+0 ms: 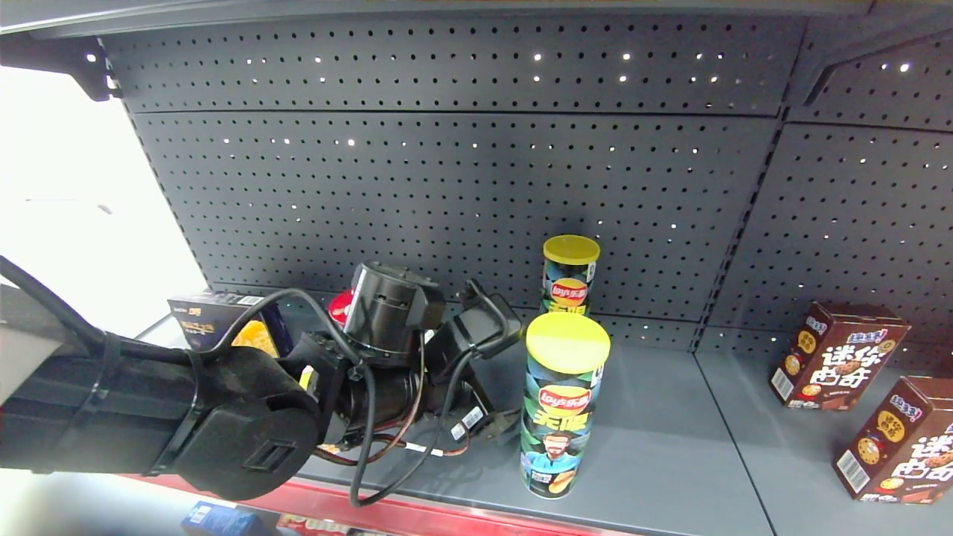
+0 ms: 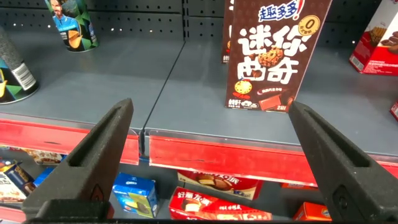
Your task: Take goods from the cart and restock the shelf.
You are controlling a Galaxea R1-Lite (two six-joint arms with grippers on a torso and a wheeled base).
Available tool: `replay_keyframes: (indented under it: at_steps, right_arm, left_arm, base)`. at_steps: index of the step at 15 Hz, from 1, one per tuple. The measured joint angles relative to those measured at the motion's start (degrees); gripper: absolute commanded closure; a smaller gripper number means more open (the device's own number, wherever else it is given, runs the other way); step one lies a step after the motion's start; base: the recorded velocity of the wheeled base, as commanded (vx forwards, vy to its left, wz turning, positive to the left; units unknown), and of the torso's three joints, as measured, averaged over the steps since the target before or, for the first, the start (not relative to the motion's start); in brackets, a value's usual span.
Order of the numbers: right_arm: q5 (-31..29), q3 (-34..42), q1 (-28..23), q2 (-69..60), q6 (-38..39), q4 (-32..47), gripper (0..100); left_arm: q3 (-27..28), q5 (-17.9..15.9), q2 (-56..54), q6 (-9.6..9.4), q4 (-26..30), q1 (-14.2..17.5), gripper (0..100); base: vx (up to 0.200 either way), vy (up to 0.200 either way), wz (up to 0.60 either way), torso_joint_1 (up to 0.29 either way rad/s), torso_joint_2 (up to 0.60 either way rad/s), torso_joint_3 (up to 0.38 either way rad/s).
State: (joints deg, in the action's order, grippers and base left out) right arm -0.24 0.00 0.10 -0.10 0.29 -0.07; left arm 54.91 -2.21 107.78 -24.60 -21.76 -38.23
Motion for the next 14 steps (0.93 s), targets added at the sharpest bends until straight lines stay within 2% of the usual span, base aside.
replay_keyframes:
  at_steps: [8,14]
  right_arm:
    - [0.0,0.0,0.0,0.0,0.0,0.0,0]
    - [0.0,0.0,0.0,0.0,0.0,0.0,0]
  left_arm:
    - [-2.8,0.1,0.2,0.00,-0.4,1.2,0]
    - [-2.2,0.2,-0.1,0.06,-0.4,0.0,0]
  base:
    - [0.000,0.000,0.00,0.000,0.00,0.000]
    - [0.000,0.000,0.00,0.000,0.00,0.000]
